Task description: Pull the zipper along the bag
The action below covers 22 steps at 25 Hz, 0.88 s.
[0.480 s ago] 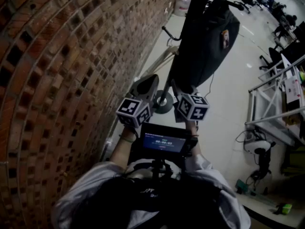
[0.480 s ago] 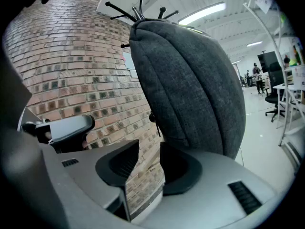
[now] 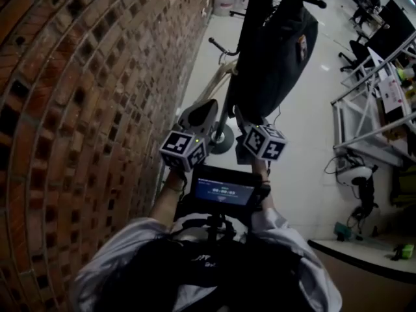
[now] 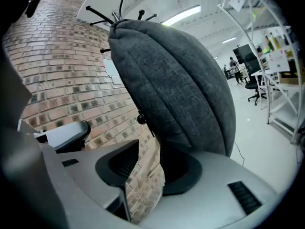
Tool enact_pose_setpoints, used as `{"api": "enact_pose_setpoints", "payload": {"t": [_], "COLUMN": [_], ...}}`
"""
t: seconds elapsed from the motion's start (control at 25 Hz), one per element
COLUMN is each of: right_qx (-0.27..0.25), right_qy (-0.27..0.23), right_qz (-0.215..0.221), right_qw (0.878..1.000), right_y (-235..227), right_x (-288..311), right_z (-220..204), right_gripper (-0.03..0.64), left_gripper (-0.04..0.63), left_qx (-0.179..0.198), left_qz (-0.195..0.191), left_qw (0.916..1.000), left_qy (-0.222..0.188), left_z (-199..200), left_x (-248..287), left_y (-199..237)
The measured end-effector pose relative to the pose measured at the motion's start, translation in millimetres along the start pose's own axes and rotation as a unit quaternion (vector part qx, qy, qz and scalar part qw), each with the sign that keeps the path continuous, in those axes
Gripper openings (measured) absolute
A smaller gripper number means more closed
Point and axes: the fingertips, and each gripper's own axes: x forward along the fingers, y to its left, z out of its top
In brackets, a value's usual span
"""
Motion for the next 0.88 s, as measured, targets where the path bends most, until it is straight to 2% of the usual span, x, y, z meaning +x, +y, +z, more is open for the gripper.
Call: {"api": "enact_pose_setpoints", "payload": {"t": [0.4, 0.6, 0.68, 0.76, 0.88], "right_qx": [0.038, 0.048, 0.049, 0.058, 0.074], "right_qy": [-0.021, -0.034, -0.036, -0.048, -0.061], "right_qz": [-0.020, 0.005, 0.001, -0.007, -0.010], "right_qw": [0.999, 0.998, 0.998, 0.997, 0.995], "right_y": [5, 12, 13, 14, 14], "right_x": [-1, 1, 4, 2, -5], "right_z": [12, 14, 16, 20, 22], "right_gripper": [0.146, 0.146, 0.146, 0.106, 0.095], "left_gripper": [0.002, 0.002, 0.002, 0.002, 0.002], "left_qx": [-0.009, -0.010, -0.011, -0.011, -0.014], "left_qz": [-0.042, -0.053, -0.054, -0.054, -0.053], "left_qw": [0.9990, 0.9985, 0.9984, 0.9984, 0.9984], "left_qy": [0.011, 0.011, 0.012, 0.014, 0.015], "left_z": [-4, -6, -7, -8, -9], "left_x": [8, 11, 12, 12, 10], "left_y": [0, -2, -1, -1, 0]}}
